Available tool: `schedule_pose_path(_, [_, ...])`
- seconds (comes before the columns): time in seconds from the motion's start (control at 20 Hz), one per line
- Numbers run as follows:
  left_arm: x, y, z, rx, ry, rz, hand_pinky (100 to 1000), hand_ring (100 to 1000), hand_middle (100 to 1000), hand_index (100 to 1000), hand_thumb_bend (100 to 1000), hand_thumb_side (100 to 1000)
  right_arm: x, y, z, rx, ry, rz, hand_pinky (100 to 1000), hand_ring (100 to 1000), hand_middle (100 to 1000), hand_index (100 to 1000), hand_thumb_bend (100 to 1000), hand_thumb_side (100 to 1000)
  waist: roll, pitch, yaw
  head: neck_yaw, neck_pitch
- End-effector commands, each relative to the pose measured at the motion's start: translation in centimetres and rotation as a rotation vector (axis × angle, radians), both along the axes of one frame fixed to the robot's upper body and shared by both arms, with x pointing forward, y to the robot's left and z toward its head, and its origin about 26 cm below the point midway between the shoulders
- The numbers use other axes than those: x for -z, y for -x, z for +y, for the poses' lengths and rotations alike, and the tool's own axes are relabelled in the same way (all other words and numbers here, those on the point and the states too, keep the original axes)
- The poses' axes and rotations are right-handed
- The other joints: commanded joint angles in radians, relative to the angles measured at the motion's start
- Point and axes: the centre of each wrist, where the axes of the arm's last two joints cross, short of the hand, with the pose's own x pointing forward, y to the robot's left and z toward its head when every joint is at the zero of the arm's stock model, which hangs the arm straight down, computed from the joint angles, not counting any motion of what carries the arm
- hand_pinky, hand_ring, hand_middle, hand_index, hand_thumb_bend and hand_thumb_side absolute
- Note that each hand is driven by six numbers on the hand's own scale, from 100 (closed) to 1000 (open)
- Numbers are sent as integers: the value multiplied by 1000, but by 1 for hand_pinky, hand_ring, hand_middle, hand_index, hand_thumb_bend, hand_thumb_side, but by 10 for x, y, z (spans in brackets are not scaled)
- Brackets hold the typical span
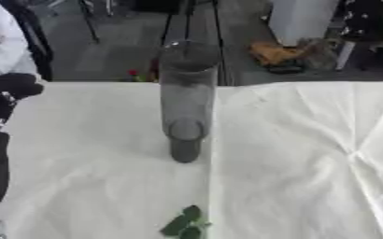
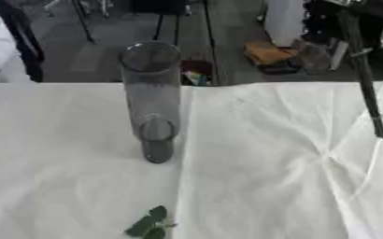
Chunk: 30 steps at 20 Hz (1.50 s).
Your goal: Arrange flowers into the vase.
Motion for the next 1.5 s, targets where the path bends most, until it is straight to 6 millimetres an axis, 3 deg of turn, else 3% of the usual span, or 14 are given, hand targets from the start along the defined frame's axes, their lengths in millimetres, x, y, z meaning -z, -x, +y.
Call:
schedule_pose_path(0.05, [-7,3,4,-8,-18,-34,713,682,873,926,292,970,-27,18,-2,-9,-55,-49,100,100,100,100,157,336,0,-14,3,-4,-13])
schedule_pose_path(0.6, [-9,3,3,-9,-25,-41,713,681,872,925,291,971,-49,31,16,-210,-341,-52,100,100,100,100,169,307,-6,-10,18,-7,-26])
schedule_pose_path(0.65, [-9,3,3,-8,-25,-42,713,681,872,925,291,970,-51,32,18,-231,-363,-60,969,100,100,100,169,307,-6,-9,19,-8,-29])
schedule_pose_path(0.8, [-10,3,3,-6,-26,-45,713,681,872,925,290,971,-52,33,23,-292,-440,-79,821,100,100,100,171,297,-4,-6,23,-10,-40])
schedule_pose_path(0.95, [-10,2,3,-3,-27,-48,712,681,872,925,290,970,-53,33,27,-335,-511,-96,758,100,100,100,172,294,-5,-5,26,-12,-45])
schedule_pose_path(1.0, [-10,2,2,-3,-27,-48,713,681,872,926,289,971,-54,34,28,-346,-530,-103,646,100,100,100,174,286,-5,-4,27,-13,-46])
schedule_pose_path(1.2, [-12,2,2,2,-30,-54,713,681,872,925,290,969,-57,35,36,-401,-623,-138,565,100,100,100,174,283,-7,0,33,-18,-54])
schedule_pose_path(1.3, [-12,2,1,3,-31,-57,713,681,872,925,291,969,-60,36,38,-427,-656,-156,456,100,100,100,180,270,-8,2,37,-24,-57])
schedule_pose_path(1.5, [-13,2,1,3,-32,-62,713,681,872,926,291,969,-65,39,45,-478,-716,-177,393,100,100,100,183,269,-11,8,50,-36,-63])
